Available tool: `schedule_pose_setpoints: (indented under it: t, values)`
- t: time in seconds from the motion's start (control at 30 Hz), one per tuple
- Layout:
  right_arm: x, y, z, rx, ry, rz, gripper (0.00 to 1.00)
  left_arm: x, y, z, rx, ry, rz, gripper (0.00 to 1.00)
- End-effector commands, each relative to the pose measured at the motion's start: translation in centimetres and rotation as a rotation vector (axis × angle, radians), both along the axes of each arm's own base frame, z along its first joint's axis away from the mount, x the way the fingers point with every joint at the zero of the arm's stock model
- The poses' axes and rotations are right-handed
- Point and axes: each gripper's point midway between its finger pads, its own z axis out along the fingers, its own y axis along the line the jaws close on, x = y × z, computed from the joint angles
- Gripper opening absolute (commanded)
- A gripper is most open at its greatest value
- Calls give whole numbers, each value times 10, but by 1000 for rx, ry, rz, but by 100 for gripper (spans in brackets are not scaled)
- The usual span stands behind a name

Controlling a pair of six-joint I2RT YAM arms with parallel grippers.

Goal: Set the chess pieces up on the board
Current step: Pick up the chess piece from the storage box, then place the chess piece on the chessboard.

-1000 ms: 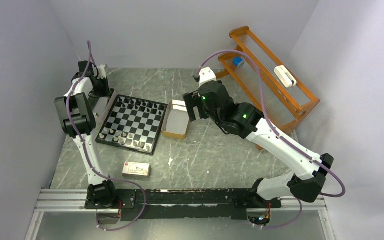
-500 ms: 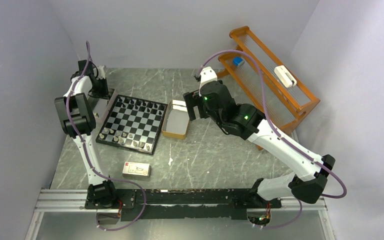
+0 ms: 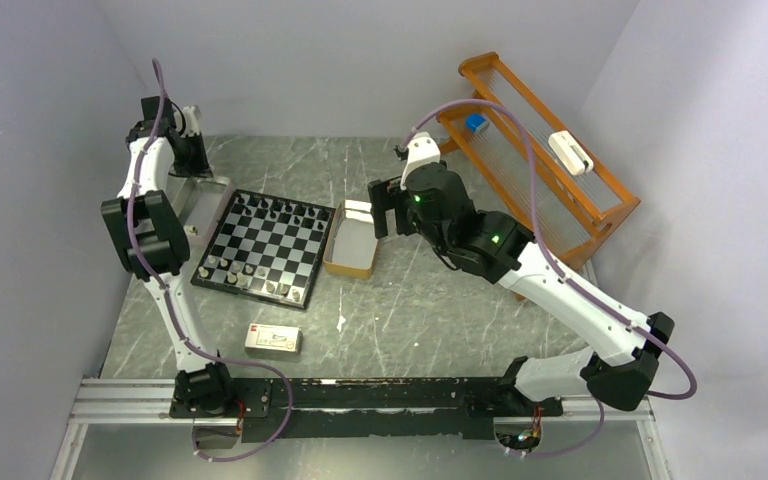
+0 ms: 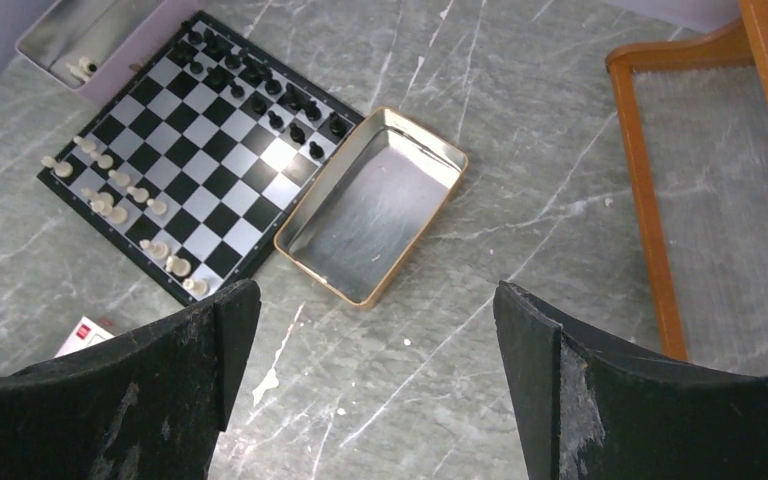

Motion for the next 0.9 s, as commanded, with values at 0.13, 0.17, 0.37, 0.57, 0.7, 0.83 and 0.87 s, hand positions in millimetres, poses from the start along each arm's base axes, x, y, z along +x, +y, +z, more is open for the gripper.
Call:
schedule_pose_setpoints:
  t: [0.13,0.17,0.37,0.57,0.7,0.83,0.87]
  values:
    - [11,7,12,158,-66,-66,91,-9,-23,79,-66,-143,-26,5]
    - [11,11,9,198,-58,-75,91,-9,-29,86,-104,-157,-22,5]
    - [21,59,-8,278,-119,81,91,-15,-74,117,-341,-222,-109,5]
    - [56,91,2,126,-407,253,98,-32,-107,108,-487,-141,-174,5]
    - [66,100,24,182,-499,375,100,-51,-124,97,-454,-91,-188,5]
    - [79,90,24,180,-525,461,99,-66,-152,96,-487,-57,-250,5]
    - [81,86,20,168,-533,473,99,-71,-161,93,-502,-39,-276,5]
